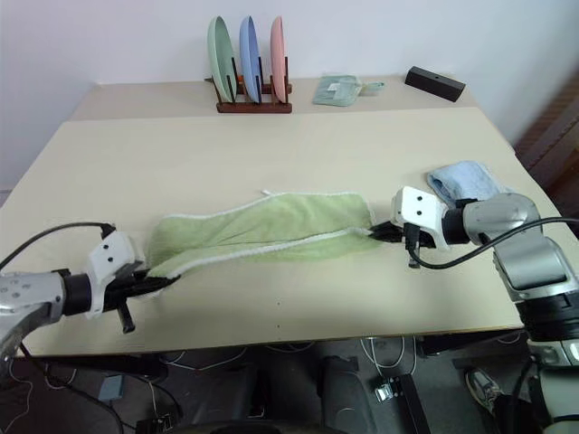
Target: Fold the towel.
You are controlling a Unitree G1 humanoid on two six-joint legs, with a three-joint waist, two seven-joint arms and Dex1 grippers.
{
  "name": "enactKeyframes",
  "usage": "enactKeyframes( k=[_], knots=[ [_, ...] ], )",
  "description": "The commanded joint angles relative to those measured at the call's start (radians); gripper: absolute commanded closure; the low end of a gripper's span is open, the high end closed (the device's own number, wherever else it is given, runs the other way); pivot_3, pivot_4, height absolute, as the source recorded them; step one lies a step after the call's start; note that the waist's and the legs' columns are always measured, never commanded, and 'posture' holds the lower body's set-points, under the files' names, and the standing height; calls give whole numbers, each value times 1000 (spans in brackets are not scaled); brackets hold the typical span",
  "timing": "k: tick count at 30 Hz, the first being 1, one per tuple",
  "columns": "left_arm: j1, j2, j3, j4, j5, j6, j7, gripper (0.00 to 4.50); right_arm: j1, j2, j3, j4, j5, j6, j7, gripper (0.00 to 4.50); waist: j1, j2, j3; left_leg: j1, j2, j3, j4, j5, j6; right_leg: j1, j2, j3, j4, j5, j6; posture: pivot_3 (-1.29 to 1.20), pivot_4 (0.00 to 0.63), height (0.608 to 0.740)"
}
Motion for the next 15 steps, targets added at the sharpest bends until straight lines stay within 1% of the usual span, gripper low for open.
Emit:
enactKeyframes(
  k=[1,2,3,4,5,7,8,9,10,11,13,15],
  knots=[
    [-155,-26,-68,120,93,-111,54,4483,-142,37,-11,142,-82,-132,-102,4500,0,0,0,-1,0,0,0,0,0,0,0,0,0,0,0,0,150,740],
    [-308,-67,-107,242,152,-166,116,4483,-252,65,4,253,-142,-203,-182,4500,1,0,0,-1,0,0,0,0,0,0,0,0,0,1,1,0,150,740],
    [-416,-97,-134,333,193,-204,158,4483,-332,85,14,337,-186,-257,-236,4500,4,1,2,0,-1,1,0,0,0,0,0,0,1,1,1,0,150,740],
    [-569,-141,-158,474,253,-253,240,4483,-443,111,30,456,-252,-314,-340,4500,3,-1,3,-1,-2,0,1,2,-1,0,0,0,1,2,4,0,150,740],
    [-666,-170,-171,570,292,-290,291,4483,-516,128,42,541,-295,-357,-409,4500,3,-1,3,-3,-2,0,1,4,-2,-1,1,0,0,4,3,0,150,740],
    [-883,-214,-171,797,344,-398,390,4483,-670,157,61,703,-370,-444,-557,4500,-1,-2,3,-3,-4,0,0,4,-3,-2,1,-1,0,7,7,0,150,740],
    [-992,-224,-164,895,355,-471,417,4483,-743,168,60,763,-385,-485,-607,4500,-2,-2,3,-3,-3,0,0,7,-7,-2,1,0,1,7,7,0,150,740],
    [-1070,-227,-157,962,354,-522,416,4483,-799,175,61,807,-394,-526,-634,4500,-4,-2,3,-6,-3,1,-2,7,-8,-5,1,-1,0,7,8,0,150,740],
    [-1108,-225,-152,995,345,-551,396,4483,-833,177,61,835,-398,-560,-644,4500,-8,-2,3,-14,-3,1,-2,7,-8,-13,1,-1,0,7,8,0,150,740],
    [-1115,-216,-153,1003,333,-560,356,4483,-849,179,58,851,-391,-587,-631,4500,-11,-1,2,-19,-3,3,-2,7,-8,-19,-1,0,1,7,8,0,150,740],
    [-1077,-192,-151,976,307,-572,272,4483,-850,177,55,855,-371,-630,-590,4500,-18,0,1,-20,-3,10,-4,7,-7,-23,-2,-1,1,7,8,0,150,740],
    [-982,-157,-130,888,263,-541,190,4483,-810,174,42,811,-320,-637,-511,4500,-35,0,1,-19,-2,15,-6,5,-4,-24,-4,-1,0,6,9,0,150,740]
  ],
)
